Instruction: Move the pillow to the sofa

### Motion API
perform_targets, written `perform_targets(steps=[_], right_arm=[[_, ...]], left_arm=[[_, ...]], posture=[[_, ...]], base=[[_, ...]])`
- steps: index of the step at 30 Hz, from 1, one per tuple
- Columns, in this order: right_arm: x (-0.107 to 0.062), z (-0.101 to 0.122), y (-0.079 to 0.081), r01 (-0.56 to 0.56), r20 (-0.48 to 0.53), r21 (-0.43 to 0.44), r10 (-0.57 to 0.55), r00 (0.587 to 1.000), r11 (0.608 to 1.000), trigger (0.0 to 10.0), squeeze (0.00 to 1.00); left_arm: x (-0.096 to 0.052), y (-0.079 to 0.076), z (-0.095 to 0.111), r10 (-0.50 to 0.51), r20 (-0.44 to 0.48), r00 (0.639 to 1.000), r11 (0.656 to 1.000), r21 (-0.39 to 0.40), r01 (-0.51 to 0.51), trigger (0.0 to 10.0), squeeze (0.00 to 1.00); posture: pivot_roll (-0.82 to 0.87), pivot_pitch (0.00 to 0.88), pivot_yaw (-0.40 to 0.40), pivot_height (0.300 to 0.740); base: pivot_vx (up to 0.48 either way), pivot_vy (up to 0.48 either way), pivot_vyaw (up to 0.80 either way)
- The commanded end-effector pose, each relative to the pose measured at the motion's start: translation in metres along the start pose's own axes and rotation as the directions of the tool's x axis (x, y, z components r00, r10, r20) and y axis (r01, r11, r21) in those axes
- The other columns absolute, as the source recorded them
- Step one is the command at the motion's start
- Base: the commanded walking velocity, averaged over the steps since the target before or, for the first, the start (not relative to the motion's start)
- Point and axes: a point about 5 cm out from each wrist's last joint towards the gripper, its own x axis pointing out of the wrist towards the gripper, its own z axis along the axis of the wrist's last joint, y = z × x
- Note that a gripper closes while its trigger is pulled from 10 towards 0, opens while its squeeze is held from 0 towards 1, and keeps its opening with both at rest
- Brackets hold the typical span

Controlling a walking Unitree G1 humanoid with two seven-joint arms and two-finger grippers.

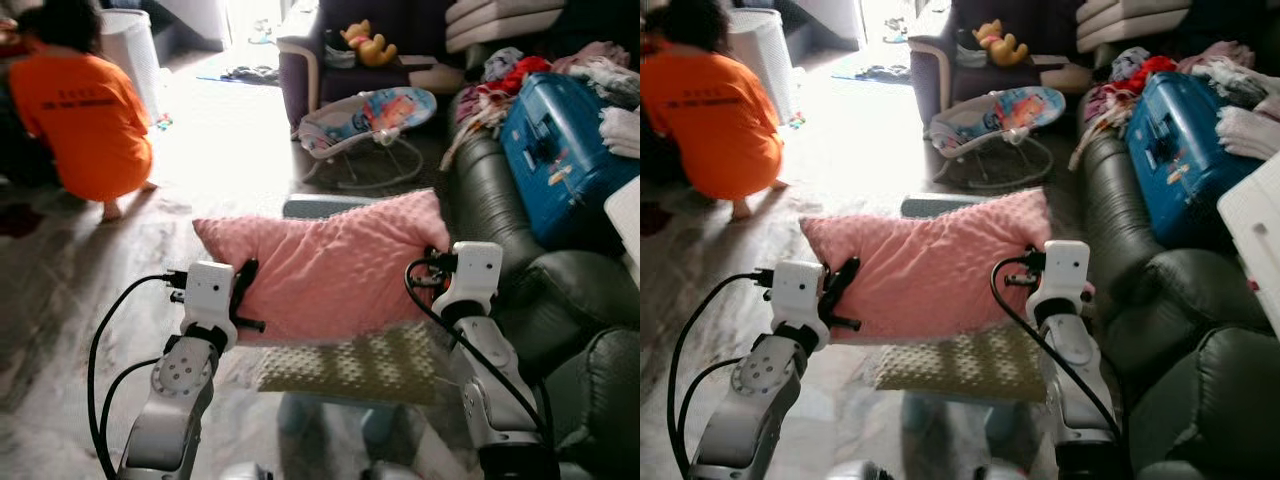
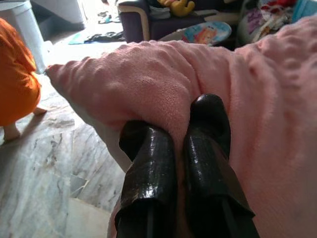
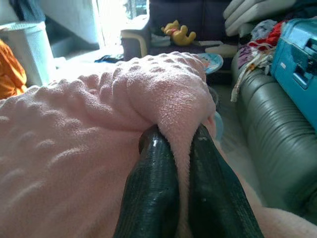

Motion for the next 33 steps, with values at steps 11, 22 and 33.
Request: perform_targets(steps=[11,22,33], right_arm=[[0.0050,0.0024,-0.0013,0.000,0.007,-0.003,0.000,1.000,1.000,10.0,0.00],[0.0052,-0.0013,0.0007,0.000,-0.015,0.006,0.001,1.000,1.000,10.0,0.00],[0.0061,-0.0017,0.0003,0.003,-0.016,0.004,-0.003,1.000,1.000,10.0,0.00]], left_arm=[[0.0027,-0.0023,0.0018,-0.022,-0.001,1.000,1.000,0.022,0.022,10.0,0.00],[0.0037,-0.0030,0.0043,-0.013,0.042,0.999,0.997,0.070,0.011,10.0,0.00],[0.0054,-0.0017,0.0009,0.006,0.030,1.000,0.999,0.038,-0.008,10.0,0.00]], posture=[[-0.03,0.000,-0.002,0.740],[-0.03,0.000,-0.011,0.740],[-0.03,0.000,-0.012,0.740]], base=[[0.000,0.480,0.00],[0.000,0.118,-0.20],[0.000,0.000,-0.80]])
